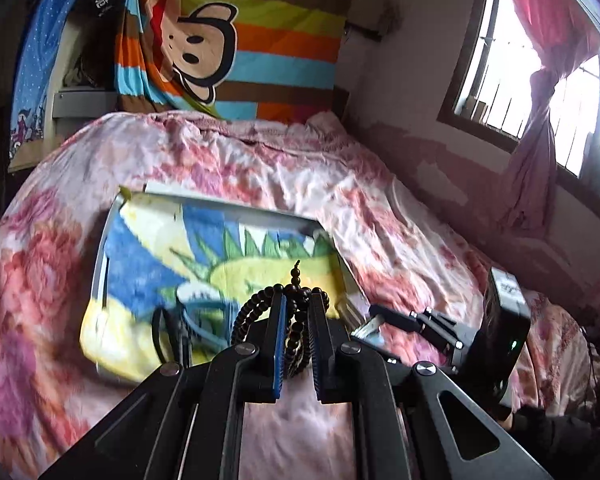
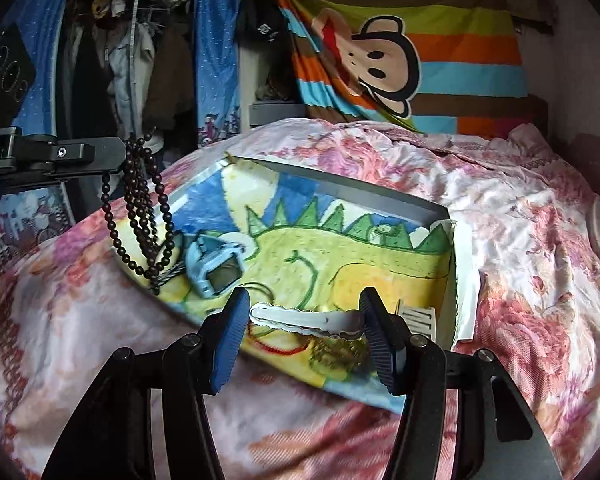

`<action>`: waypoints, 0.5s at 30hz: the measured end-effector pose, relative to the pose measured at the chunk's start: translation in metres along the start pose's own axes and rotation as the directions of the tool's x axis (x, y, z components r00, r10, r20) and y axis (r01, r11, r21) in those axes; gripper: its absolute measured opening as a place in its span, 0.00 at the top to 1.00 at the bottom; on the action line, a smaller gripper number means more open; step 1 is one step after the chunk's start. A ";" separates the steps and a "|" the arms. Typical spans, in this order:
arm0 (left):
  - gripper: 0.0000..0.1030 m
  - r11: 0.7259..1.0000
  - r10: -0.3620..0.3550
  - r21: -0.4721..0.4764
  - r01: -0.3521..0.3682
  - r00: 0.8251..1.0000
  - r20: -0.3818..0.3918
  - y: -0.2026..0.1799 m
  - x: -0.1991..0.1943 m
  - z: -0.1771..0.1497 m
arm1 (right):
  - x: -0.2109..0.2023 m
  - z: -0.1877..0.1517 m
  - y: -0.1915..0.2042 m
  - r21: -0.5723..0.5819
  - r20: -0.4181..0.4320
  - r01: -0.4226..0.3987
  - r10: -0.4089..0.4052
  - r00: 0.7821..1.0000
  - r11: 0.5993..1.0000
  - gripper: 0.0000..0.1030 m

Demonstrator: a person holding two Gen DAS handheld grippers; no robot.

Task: Organize jewelry
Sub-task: 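Lower the necklace into the tray with the left tool while the right tool releases the hair clip there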

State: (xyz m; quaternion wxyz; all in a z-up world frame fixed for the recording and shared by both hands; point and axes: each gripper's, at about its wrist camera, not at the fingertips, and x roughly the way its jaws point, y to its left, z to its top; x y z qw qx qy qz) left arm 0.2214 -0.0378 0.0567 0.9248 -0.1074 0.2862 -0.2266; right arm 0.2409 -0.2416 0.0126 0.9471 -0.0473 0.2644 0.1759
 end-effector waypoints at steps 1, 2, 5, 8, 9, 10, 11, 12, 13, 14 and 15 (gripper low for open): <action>0.90 1.000 0.007 -0.008 -0.007 1.000 0.004 0.003 0.006 0.004 | 0.005 0.000 -0.001 0.006 -0.004 0.004 -0.004 1.000 1.000 0.50; 0.90 1.000 0.015 -0.009 -0.015 1.000 0.007 0.006 0.011 0.006 | 0.010 -0.001 -0.001 0.012 -0.009 0.005 -0.005 1.000 1.000 0.50; 0.90 0.997 0.066 -0.028 -0.066 0.998 0.001 0.019 0.024 0.008 | 0.023 -0.005 -0.001 0.021 -0.029 0.004 -0.003 1.000 1.000 0.50; 0.90 0.989 0.119 -0.082 -0.119 0.993 -0.004 0.037 0.031 0.005 | 0.031 -0.010 0.003 0.017 -0.049 0.000 0.001 0.999 1.000 0.50; 0.90 0.986 0.135 -0.102 -0.135 0.991 -0.007 0.043 0.032 0.004 | 0.034 -0.011 0.005 0.013 -0.059 -0.001 0.002 0.998 1.000 0.50; 0.90 0.980 0.151 -0.126 -0.151 0.988 -0.012 0.052 0.033 0.002 | 0.036 -0.012 0.006 0.010 -0.064 0.000 0.001 0.998 1.000 0.50; 0.90 0.978 0.157 -0.135 -0.157 0.987 -0.014 0.055 0.033 0.001 | 0.037 -0.012 0.007 0.007 -0.069 0.002 -0.002 0.998 1.000 0.50; 0.90 0.976 0.165 -0.144 -0.166 0.986 -0.020 0.060 0.035 -0.001 | 0.038 -0.013 0.008 0.004 -0.072 0.004 -0.004 0.997 1.000 0.50; 0.90 0.973 0.173 -0.149 -0.175 0.985 -0.026 0.063 0.036 -0.002 | 0.038 -0.014 0.008 0.003 -0.076 0.005 -0.005 0.997 1.000 0.50; 0.90 0.972 0.179 -0.151 -0.182 0.983 -0.034 0.066 0.038 -0.003 | 0.040 -0.014 0.008 0.002 -0.081 0.006 -0.006 0.997 1.000 0.50; 0.90 0.971 0.182 -0.150 -0.186 0.983 -0.040 0.066 0.039 -0.005 | 0.041 -0.015 0.008 0.003 -0.088 0.008 -0.007 0.996 1.000 0.50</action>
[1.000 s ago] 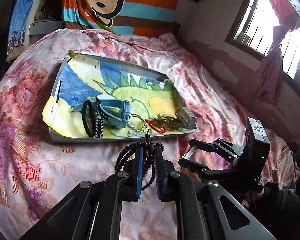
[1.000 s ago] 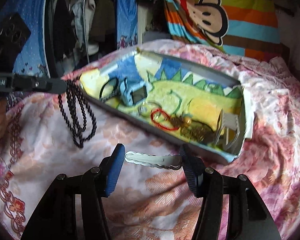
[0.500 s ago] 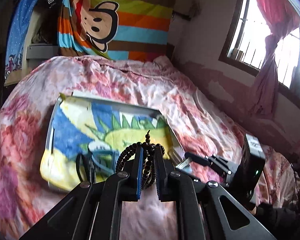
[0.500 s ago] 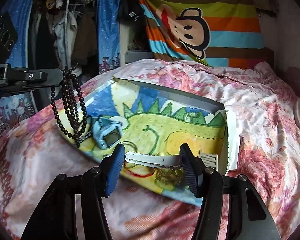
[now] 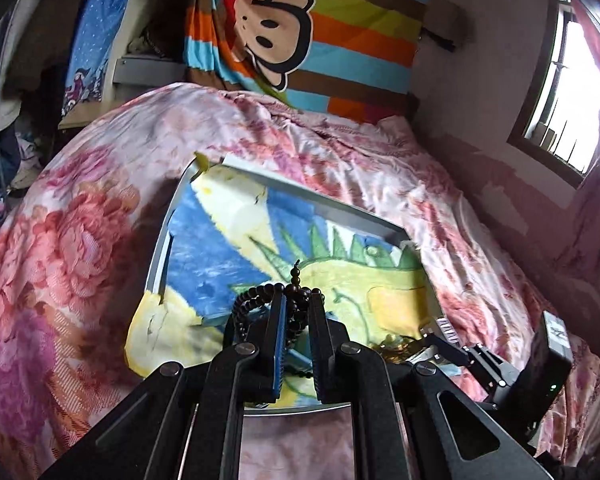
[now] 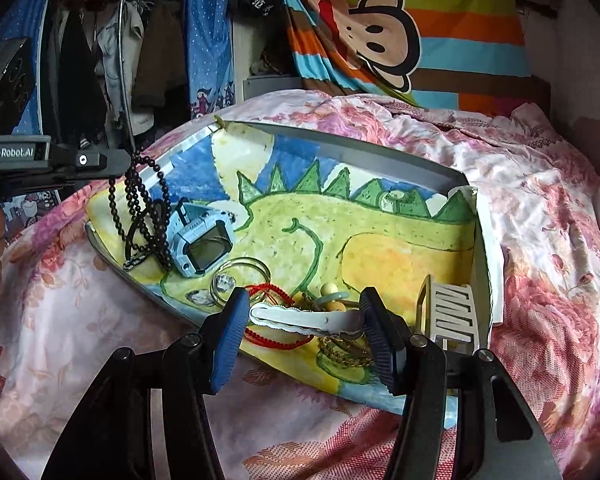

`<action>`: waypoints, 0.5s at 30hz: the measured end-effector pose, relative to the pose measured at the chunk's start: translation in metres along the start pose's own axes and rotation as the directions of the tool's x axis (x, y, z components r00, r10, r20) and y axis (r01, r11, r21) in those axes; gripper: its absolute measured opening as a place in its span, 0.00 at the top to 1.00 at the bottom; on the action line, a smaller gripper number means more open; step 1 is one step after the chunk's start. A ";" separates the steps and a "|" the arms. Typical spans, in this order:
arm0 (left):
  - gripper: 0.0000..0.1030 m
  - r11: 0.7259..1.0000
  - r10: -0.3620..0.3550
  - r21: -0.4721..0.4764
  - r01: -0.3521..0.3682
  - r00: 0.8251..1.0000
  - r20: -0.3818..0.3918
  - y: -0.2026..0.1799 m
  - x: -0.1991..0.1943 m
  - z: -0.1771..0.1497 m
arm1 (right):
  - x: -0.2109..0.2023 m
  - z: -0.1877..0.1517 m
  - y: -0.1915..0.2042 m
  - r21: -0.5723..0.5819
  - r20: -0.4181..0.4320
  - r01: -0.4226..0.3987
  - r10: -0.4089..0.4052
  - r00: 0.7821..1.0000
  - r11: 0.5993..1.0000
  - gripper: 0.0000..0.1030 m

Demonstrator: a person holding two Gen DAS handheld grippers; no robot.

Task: Organize jewelry
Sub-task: 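Lower the necklace into the tray with the left tool while the right tool releases the hair clip there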

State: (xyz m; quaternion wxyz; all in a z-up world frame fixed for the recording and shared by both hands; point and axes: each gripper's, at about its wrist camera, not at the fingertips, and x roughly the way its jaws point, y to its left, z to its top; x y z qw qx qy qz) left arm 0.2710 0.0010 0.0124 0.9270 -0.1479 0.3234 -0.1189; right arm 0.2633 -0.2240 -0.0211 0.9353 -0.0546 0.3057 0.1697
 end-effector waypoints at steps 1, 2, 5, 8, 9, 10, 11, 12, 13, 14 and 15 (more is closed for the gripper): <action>0.90 1.000 0.009 0.005 -0.009 1.000 -0.012 0.000 0.003 -0.002 | 0.001 -0.001 0.000 0.001 -0.007 0.002 -0.002 1.000 1.000 0.50; 0.90 1.000 0.015 0.008 -0.015 1.000 -0.018 0.000 0.004 -0.004 | 0.002 -0.002 0.000 0.001 -0.015 0.003 -0.003 1.000 1.000 0.49; 0.90 0.999 0.037 0.023 -0.036 0.998 -0.045 -0.002 0.011 -0.008 | 0.007 -0.004 0.001 0.000 -0.036 0.011 -0.011 0.999 1.000 0.49; 0.90 0.998 0.057 0.027 -0.055 0.996 -0.068 0.000 0.017 -0.012 | 0.009 -0.004 0.002 -0.004 -0.042 0.015 -0.015 0.999 1.000 0.49; 0.90 0.998 0.063 0.025 -0.061 0.995 -0.074 0.001 0.019 -0.012 | 0.009 -0.004 0.003 -0.005 -0.042 0.016 -0.016 0.999 1.000 0.49; 0.90 0.997 0.071 0.022 -0.069 0.994 -0.080 0.002 0.019 -0.013 | 0.009 -0.004 0.002 -0.004 -0.042 0.015 -0.015 0.999 1.000 0.49; 0.90 0.997 0.080 0.018 -0.079 0.993 -0.085 0.004 0.020 -0.013 | 0.009 -0.004 0.002 -0.004 -0.043 0.015 -0.015 0.999 1.000 0.49; 0.90 0.996 0.088 0.015 -0.087 0.992 -0.088 0.005 0.020 -0.013 | 0.009 -0.004 0.002 -0.003 -0.044 0.015 -0.015 0.999 1.000 0.49; 0.90 0.995 0.100 0.011 -0.100 0.991 -0.091 0.006 0.021 -0.013 | 0.009 -0.004 0.002 -0.003 -0.043 0.016 -0.016 0.999 1.000 0.49; 0.90 0.994 0.105 0.012 -0.105 0.990 -0.093 0.007 0.020 -0.013 | 0.009 -0.005 0.002 -0.004 -0.043 0.018 -0.018 0.999 1.000 0.48; 0.90 0.994 0.111 0.014 -0.111 0.989 -0.094 0.007 0.020 -0.013 | 0.009 -0.005 0.002 -0.003 -0.044 0.021 -0.021 0.999 1.000 0.48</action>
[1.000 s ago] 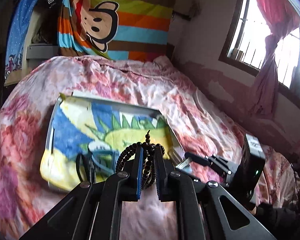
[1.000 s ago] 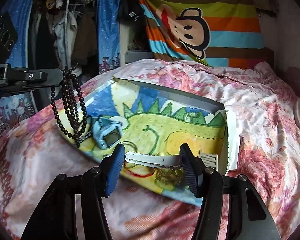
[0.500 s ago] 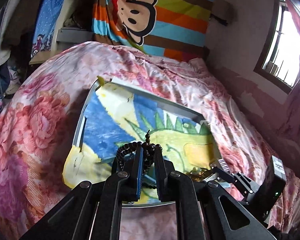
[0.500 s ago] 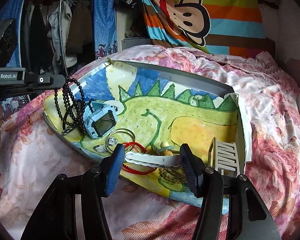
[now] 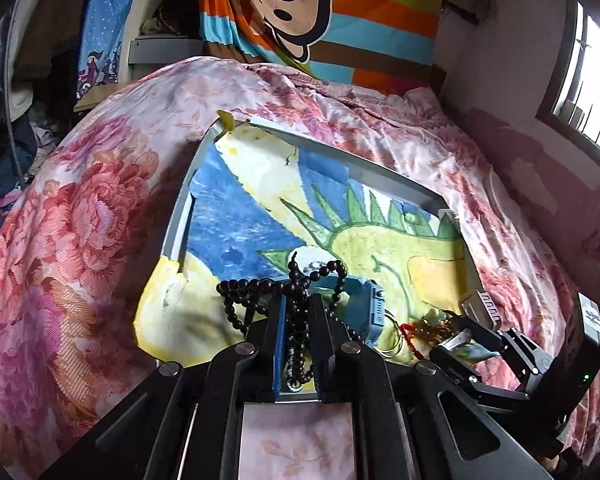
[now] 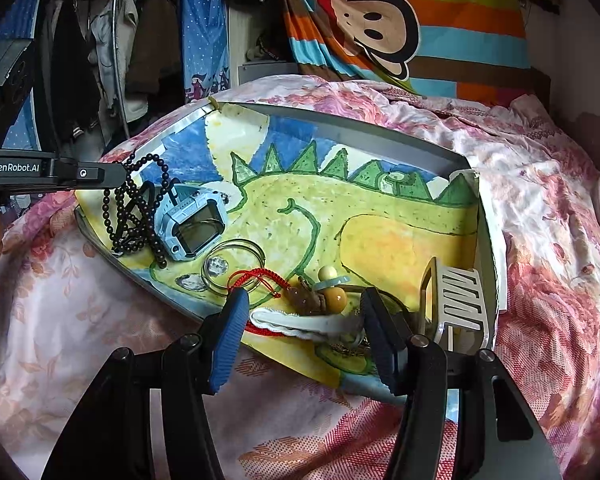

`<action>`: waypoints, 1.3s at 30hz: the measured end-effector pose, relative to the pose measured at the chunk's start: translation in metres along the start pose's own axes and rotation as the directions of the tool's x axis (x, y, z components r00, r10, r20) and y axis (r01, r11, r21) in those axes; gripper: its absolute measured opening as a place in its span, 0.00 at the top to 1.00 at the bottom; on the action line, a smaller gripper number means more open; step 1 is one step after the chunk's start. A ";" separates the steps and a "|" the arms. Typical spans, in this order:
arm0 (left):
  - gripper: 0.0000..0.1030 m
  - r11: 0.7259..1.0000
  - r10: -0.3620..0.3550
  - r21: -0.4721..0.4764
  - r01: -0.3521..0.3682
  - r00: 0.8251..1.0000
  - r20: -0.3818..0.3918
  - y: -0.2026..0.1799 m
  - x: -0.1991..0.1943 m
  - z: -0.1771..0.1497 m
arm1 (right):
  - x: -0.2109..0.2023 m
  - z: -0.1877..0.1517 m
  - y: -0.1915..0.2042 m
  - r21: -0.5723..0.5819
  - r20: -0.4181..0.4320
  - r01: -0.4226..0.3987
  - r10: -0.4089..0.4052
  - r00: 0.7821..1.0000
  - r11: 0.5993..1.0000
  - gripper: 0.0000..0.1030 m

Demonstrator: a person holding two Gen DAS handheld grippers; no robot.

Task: Organize jewelry

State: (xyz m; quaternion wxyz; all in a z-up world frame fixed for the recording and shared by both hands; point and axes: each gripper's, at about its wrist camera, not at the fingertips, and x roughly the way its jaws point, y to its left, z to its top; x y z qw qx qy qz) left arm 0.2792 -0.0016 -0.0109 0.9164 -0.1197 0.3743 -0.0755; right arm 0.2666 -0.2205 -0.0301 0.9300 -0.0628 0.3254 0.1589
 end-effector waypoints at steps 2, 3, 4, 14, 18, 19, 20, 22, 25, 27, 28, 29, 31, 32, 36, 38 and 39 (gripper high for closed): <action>0.90 1.000 0.010 0.005 -0.010 1.000 0.001 0.000 0.000 -0.001 | 0.000 0.000 -0.001 0.003 0.001 0.003 -0.003 1.000 1.000 0.45; 0.90 1.000 0.013 0.009 -0.013 1.000 -0.001 -0.001 0.000 0.000 | -0.001 0.000 -0.001 0.005 0.002 0.004 -0.004 1.000 1.000 0.44; 0.90 1.000 0.019 0.018 -0.019 1.000 -0.005 -0.002 0.000 -0.001 | -0.001 0.000 -0.002 0.007 0.003 0.004 -0.004 1.000 1.000 0.42; 0.56 0.997 0.062 0.046 -0.062 0.998 -0.008 -0.005 -0.001 -0.005 | -0.019 0.004 -0.010 0.070 0.058 0.036 -0.040 0.997 0.997 0.31; 0.37 0.999 0.050 0.017 -0.050 0.998 0.042 -0.002 -0.015 -0.005 | -0.036 0.008 -0.017 0.133 0.100 0.052 -0.065 0.993 0.990 0.25; 0.35 0.999 0.046 0.017 -0.047 0.998 0.046 -0.002 -0.019 -0.005 | -0.041 0.009 -0.018 0.146 0.112 0.052 -0.068 0.991 0.988 0.22; 0.33 0.999 0.048 0.018 -0.048 0.998 0.049 -0.002 -0.021 -0.005 | -0.045 0.009 -0.018 0.156 0.122 0.052 -0.071 0.990 0.986 0.20; 0.24 0.998 0.056 0.023 -0.058 0.995 0.080 -0.004 -0.030 -0.008 | -0.057 0.011 -0.018 0.178 0.148 0.049 -0.076 0.986 0.983 0.19; 0.16 0.996 0.066 0.045 -0.073 0.989 0.130 -0.009 -0.045 -0.012 | -0.073 0.014 -0.014 0.198 0.190 0.049 -0.088 0.978 0.979 0.16; 0.13 0.995 0.067 0.065 -0.078 0.985 0.159 -0.014 -0.054 -0.012 | -0.085 0.014 -0.010 0.207 0.222 0.053 -0.099 0.970 0.977 0.11; 0.12 0.993 0.069 0.078 -0.084 0.981 0.180 -0.018 -0.061 -0.013 | -0.092 0.013 -0.008 0.211 0.240 0.052 -0.104 0.965 0.976 0.10; 0.10 0.992 0.071 0.085 -0.089 0.978 0.196 -0.020 -0.066 -0.014 | -0.097 0.013 -0.007 0.213 0.253 0.051 -0.105 0.962 0.976 0.10; 0.05 0.990 0.075 0.098 -0.100 0.970 0.232 -0.024 -0.078 -0.018 | -0.109 0.013 -0.002 0.218 0.273 0.049 -0.109 0.956 0.975 0.09; 0.04 0.989 0.073 0.104 -0.102 0.965 0.250 -0.026 -0.085 -0.020 | -0.113 0.013 0.000 0.220 0.280 0.048 -0.110 0.954 0.974 0.09; 0.01 0.988 0.066 0.116 -0.105 0.952 0.299 -0.030 -0.107 -0.029 | -0.139 0.004 0.008 0.230 0.312 0.040 -0.112 0.943 0.972 0.05; 0.01 0.987 0.066 0.116 -0.108 0.947 0.316 -0.031 -0.116 -0.035 | -0.150 -0.002 0.011 0.235 0.324 0.035 -0.112 0.939 0.971 0.02; 0.01 0.987 0.066 0.116 -0.109 0.943 0.325 -0.031 -0.122 -0.038 | -0.156 -0.005 0.013 0.237 0.331 0.036 -0.115 0.936 0.971 0.02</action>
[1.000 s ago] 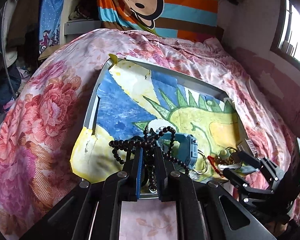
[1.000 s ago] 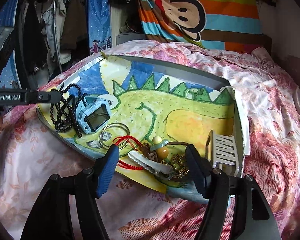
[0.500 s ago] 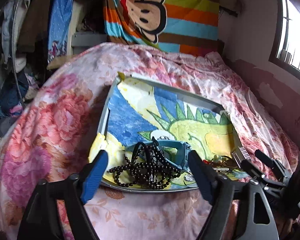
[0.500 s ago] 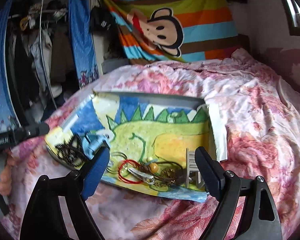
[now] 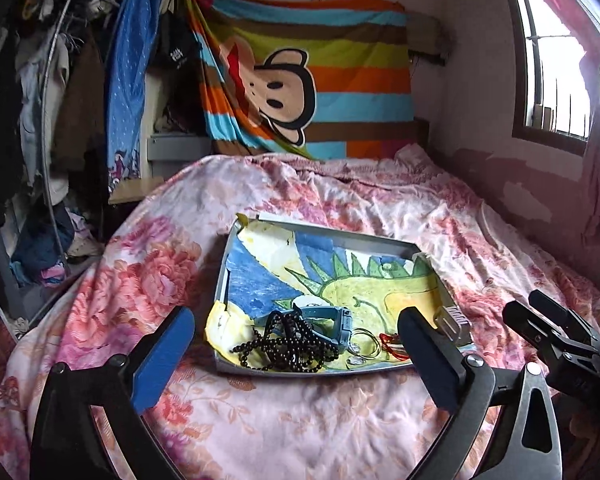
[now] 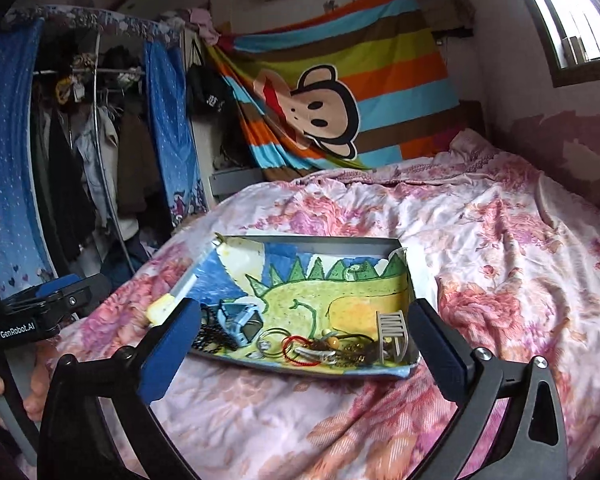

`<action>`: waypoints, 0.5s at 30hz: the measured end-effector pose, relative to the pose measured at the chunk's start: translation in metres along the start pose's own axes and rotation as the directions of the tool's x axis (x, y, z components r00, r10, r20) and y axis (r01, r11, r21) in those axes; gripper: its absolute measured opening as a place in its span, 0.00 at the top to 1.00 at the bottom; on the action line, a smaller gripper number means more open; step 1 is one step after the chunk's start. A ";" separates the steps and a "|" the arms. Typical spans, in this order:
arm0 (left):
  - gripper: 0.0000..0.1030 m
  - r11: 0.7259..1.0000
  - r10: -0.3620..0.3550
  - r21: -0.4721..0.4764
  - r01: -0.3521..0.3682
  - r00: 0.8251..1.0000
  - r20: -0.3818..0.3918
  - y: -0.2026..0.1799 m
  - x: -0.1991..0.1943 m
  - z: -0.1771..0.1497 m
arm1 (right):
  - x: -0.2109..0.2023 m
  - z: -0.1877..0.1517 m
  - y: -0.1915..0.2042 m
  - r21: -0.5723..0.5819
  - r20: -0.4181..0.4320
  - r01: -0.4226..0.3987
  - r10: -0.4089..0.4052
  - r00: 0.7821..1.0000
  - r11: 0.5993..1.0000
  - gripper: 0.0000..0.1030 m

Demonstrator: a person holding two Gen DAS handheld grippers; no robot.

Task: Organize jewelry

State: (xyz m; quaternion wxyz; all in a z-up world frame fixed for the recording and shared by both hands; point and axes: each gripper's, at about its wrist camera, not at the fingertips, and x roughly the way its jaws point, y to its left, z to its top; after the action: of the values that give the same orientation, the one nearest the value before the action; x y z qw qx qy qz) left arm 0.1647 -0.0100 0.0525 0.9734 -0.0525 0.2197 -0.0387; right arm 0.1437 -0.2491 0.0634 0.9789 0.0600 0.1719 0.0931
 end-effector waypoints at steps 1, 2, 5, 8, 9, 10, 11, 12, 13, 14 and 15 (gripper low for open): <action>0.00 1.000 0.003 0.004 -0.003 1.000 0.012 0.000 -0.008 -0.001 | -0.006 -0.001 0.001 -0.004 0.006 0.002 -0.002 1.000 1.000 0.02; 0.00 1.000 0.004 0.006 -0.004 1.000 0.018 -0.001 -0.013 -0.002 | -0.011 -0.002 0.003 -0.011 0.010 0.004 -0.004 1.000 1.000 0.02; 0.00 1.000 0.008 0.007 -0.009 0.999 0.046 0.001 -0.034 -0.008 | -0.030 -0.005 0.008 -0.026 0.028 0.007 -0.007 1.000 1.000 0.02; 0.00 1.000 0.015 0.002 -0.015 0.998 0.069 0.004 -0.054 -0.014 | -0.051 -0.011 0.012 -0.029 0.042 0.004 -0.002 0.999 1.000 0.02; 0.00 1.000 0.016 0.000 -0.016 0.997 0.073 0.005 -0.059 -0.016 | -0.057 -0.014 0.014 -0.032 0.046 0.004 -0.003 0.999 0.999 0.02; 0.00 1.000 0.017 -0.003 -0.017 0.997 0.077 0.007 -0.065 -0.019 | -0.063 -0.016 0.016 -0.038 0.048 0.006 -0.004 0.999 0.999 0.02; 0.00 1.000 0.020 -0.006 -0.019 0.997 0.080 0.008 -0.071 -0.023 | -0.070 -0.019 0.019 -0.045 0.053 0.007 -0.004 0.999 0.999 0.02; 0.00 1.000 0.020 -0.008 -0.020 0.997 0.081 0.009 -0.074 -0.025 | -0.076 -0.022 0.021 -0.050 0.055 0.006 -0.003 0.998 0.999 0.02; 0.00 1.000 0.022 -0.009 -0.022 0.996 0.082 0.011 -0.081 -0.029 | -0.081 -0.023 0.024 -0.054 0.055 0.004 -0.001 0.998 0.999 0.02; 0.00 1.000 0.026 -0.009 -0.025 0.996 0.082 0.011 -0.086 -0.032 | -0.085 -0.025 0.024 -0.055 0.056 0.002 0.001 0.998 0.998 0.02; 0.00 1.000 0.029 -0.009 -0.028 0.996 0.082 0.012 -0.089 -0.035 | -0.091 -0.027 0.026 -0.057 0.059 0.000 0.003 0.998 0.998 0.02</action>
State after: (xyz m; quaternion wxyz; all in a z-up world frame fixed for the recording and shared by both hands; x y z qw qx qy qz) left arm 0.0697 0.0075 0.0576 0.9819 -0.0550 0.1802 -0.0218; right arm 0.0458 -0.2400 0.0715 0.9847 0.0350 0.1402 0.0969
